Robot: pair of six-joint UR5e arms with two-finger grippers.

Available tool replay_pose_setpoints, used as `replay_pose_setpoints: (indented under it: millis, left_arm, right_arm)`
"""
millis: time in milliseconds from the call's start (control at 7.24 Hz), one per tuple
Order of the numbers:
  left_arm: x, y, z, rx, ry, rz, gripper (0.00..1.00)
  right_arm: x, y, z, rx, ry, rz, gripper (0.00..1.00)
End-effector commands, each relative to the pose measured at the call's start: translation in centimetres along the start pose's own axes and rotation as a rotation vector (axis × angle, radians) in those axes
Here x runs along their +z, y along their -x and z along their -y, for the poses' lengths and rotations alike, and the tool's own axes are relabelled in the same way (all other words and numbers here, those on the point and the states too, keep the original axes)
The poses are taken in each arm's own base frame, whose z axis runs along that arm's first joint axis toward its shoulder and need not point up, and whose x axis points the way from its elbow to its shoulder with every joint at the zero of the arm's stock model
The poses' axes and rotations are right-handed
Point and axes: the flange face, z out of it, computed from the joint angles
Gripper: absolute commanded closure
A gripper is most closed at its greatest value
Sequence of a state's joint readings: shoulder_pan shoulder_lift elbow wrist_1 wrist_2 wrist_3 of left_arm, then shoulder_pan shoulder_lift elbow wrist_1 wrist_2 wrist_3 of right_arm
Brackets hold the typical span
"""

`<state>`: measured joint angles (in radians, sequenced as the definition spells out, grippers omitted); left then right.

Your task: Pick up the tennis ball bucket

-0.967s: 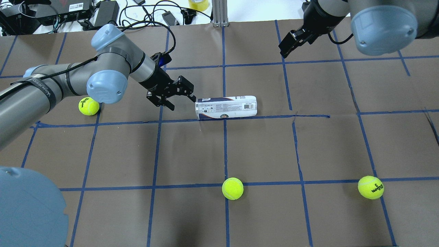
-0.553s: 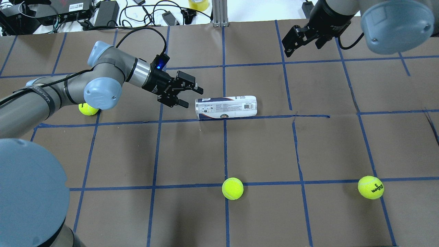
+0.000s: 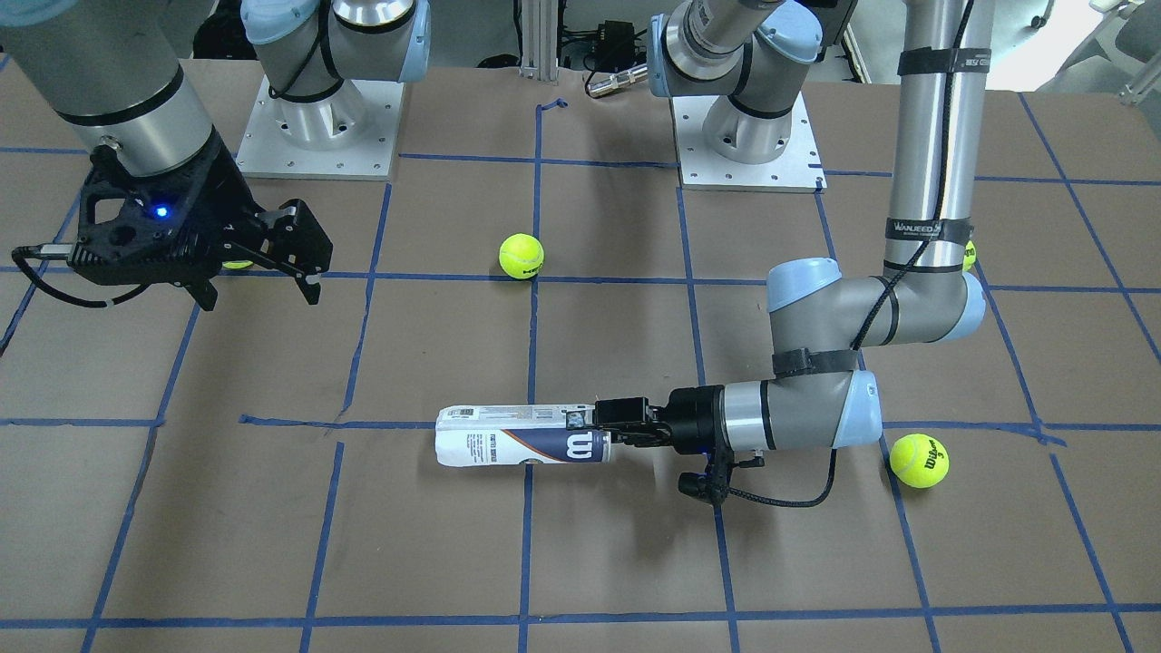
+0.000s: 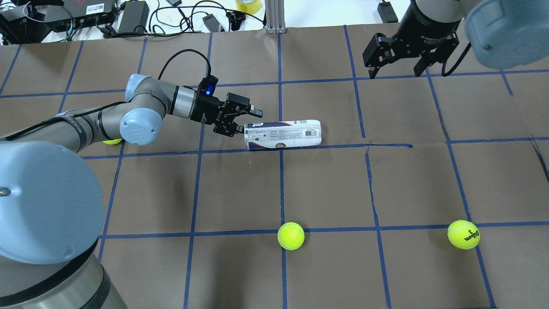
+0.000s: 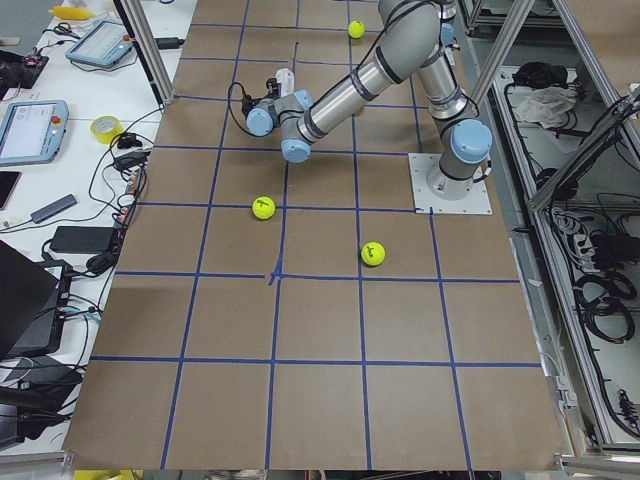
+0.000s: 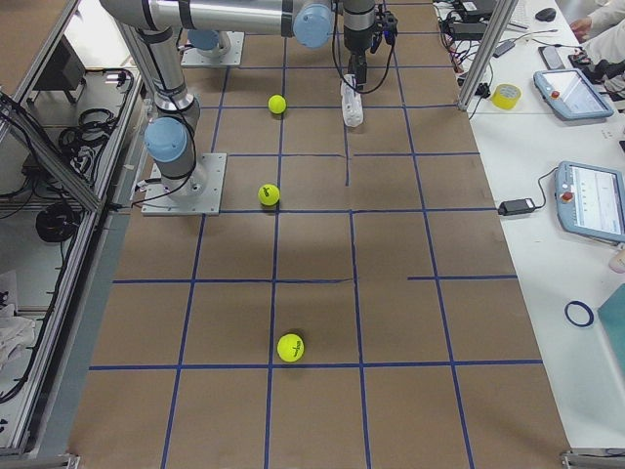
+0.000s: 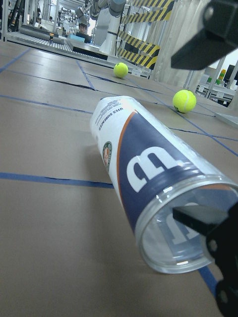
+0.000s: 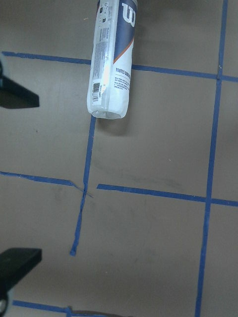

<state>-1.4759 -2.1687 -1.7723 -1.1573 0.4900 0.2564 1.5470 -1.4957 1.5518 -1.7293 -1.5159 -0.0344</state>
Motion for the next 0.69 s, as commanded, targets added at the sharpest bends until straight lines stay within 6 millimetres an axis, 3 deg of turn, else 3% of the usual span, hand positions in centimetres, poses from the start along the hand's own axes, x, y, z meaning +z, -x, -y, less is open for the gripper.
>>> replay_pose_setpoints:
  millis: [0, 276, 553]
  left_arm:
    - [0.1, -0.5, 0.0, 0.015, -0.005, -0.007, 1.0]
    - [-0.1, -1.7, -0.4, 0.02, -0.007, 0.005, 1.0]
    - [-1.7, -5.8, -0.4, -0.1, -0.07, 0.026, 1.0]
  right_arm:
    - [-0.8, 0.4, -1.6, 0.122, 0.022, -0.02, 0.0]
    - [0.0, 0.5, -3.1, 0.141, 0.042, -0.02, 0.0]
    - [0.8, 0.5, -5.1, 0.101, 0.049, -0.02, 0.0]
